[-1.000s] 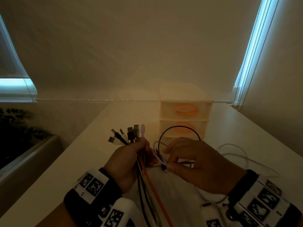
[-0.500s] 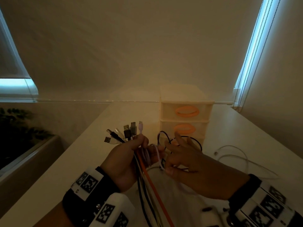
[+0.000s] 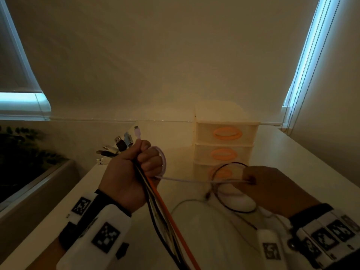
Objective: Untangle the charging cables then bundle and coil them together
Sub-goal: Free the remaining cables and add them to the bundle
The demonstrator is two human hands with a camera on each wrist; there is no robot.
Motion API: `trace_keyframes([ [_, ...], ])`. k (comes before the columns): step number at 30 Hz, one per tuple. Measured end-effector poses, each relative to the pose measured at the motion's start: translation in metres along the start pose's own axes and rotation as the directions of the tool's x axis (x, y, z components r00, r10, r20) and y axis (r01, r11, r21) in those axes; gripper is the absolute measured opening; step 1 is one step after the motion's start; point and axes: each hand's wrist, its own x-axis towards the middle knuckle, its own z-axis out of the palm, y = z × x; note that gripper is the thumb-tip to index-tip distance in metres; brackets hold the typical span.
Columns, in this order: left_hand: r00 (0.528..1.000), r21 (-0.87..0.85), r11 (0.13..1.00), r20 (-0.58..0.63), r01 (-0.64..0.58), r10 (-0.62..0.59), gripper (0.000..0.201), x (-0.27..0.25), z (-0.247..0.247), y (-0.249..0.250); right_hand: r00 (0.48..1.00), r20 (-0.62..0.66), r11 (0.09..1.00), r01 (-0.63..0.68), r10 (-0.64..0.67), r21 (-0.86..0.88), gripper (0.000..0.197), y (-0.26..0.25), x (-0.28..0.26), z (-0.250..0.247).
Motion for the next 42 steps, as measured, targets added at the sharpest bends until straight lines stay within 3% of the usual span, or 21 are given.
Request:
trace_keyframes([
  [2, 1.000, 0.020, 1.000, -0.020, -0.003, 0.003, 0.038, 0.002, -0.002, -0.001, 0.996, 0.059, 0.998, -0.069, 0.069, -0.004, 0.039, 0.011, 0.001, -0.002],
  [5, 0.998, 0.064, 0.998, -0.064, 0.001, 0.003, 0.037, 0.004, -0.002, -0.009, 0.989, 0.126, 0.997, 0.070, -0.072, 0.020, 0.020, 0.012, -0.003, -0.005],
  [6, 0.997, 0.072, 0.997, -0.079, -0.003, 0.009, 0.036, 0.005, -0.002, -0.011, 0.982, 0.131, 0.990, 0.130, -0.137, 0.061, 0.022, 0.008, -0.006, -0.007],
  [9, 0.994, 0.112, 0.993, -0.100, -0.021, 0.032, 0.028, 0.005, 0.001, -0.017, 0.942, 0.117, 0.941, 0.294, -0.315, 0.170, 0.051, 0.001, -0.012, -0.010],
  [11, 0.993, 0.139, 0.990, -0.113, -0.023, 0.039, 0.027, 0.005, 0.003, -0.020, 0.908, 0.022, 0.889, 0.403, -0.417, 0.218, 0.056, -0.004, -0.017, -0.013],
  [13, 0.991, 0.131, 0.991, -0.128, -0.027, 0.044, 0.031, 0.005, 0.003, -0.020, 0.872, -0.142, 0.837, 0.489, -0.468, 0.247, 0.043, -0.012, -0.020, -0.017],
  [16, 0.991, 0.090, 0.996, -0.128, -0.026, 0.038, 0.033, 0.003, 0.006, -0.020, 0.820, -0.355, 0.812, 0.541, -0.449, 0.220, 0.014, -0.028, -0.022, -0.017],
  [18, 0.993, 0.069, 0.997, -0.114, -0.026, 0.034, 0.033, 0.002, 0.010, -0.022, 0.851, -0.373, 0.815, 0.489, -0.369, 0.311, 0.010, -0.039, -0.021, -0.010],
  [19, 0.994, 0.066, 0.998, -0.104, -0.026, 0.033, 0.033, 0.001, 0.012, -0.024, 0.894, -0.318, 0.790, 0.434, -0.316, 0.433, 0.014, -0.047, -0.022, -0.005],
  [21, 0.997, 0.067, 0.998, -0.076, -0.022, 0.027, 0.034, -0.001, 0.016, -0.030, 0.956, -0.093, 0.642, 0.256, -0.277, 0.723, 0.022, -0.068, -0.027, 0.008],
  [24, 1.000, 0.044, 0.999, -0.022, -0.014, 0.015, 0.032, -0.005, 0.022, -0.035, 0.921, 0.204, 0.451, -0.035, -0.331, 0.892, 0.030, -0.093, -0.030, 0.033],
  [25, 1.000, 0.026, 1.000, -0.014, -0.018, 0.019, 0.032, -0.006, 0.023, -0.034, 0.895, 0.265, 0.449, -0.084, -0.358, 0.889, 0.029, -0.094, -0.030, 0.040],
  [29, 0.998, -0.028, 0.998, -0.024, -0.064, 0.064, 0.032, -0.007, 0.023, -0.023, 0.776, 0.487, 0.650, -0.134, -0.400, 0.748, 0.012, -0.078, -0.026, 0.041],
  [31, 0.996, -0.031, 0.996, -0.027, -0.081, 0.080, 0.033, -0.007, 0.022, -0.019, 0.748, 0.510, 0.654, -0.136, -0.424, 0.744, 0.010, -0.074, -0.026, 0.039],
  [33, 0.997, -0.026, 0.997, -0.028, -0.075, 0.074, 0.032, -0.007, 0.022, -0.021, 0.781, 0.478, 0.635, -0.139, -0.402, 0.760, 0.016, -0.078, -0.025, 0.042],
  [35, 0.998, -0.015, 0.998, -0.022, -0.062, 0.062, 0.031, -0.008, 0.023, -0.026, 0.851, 0.401, 0.581, -0.145, -0.340, 0.801, 0.017, -0.087, -0.023, 0.050],
  [38, 0.999, -0.014, 0.999, -0.005, -0.051, 0.050, 0.030, -0.008, 0.026, -0.030, 0.959, 0.126, 0.573, 0.044, -0.254, 0.818, 0.029, -0.094, -0.021, 0.063],
  [40, 0.999, -0.016, 0.999, 0.008, -0.041, 0.041, 0.032, -0.008, 0.025, -0.031, 0.965, 0.053, 0.587, 0.111, -0.255, 0.802, 0.037, -0.092, -0.018, 0.067],
  [42, 0.999, -0.026, 0.999, 0.029, -0.028, 0.029, 0.033, -0.008, 0.025, -0.029, 0.931, 0.114, 0.593, 0.122, -0.345, 0.796, 0.028, -0.094, -0.018, 0.066],
])
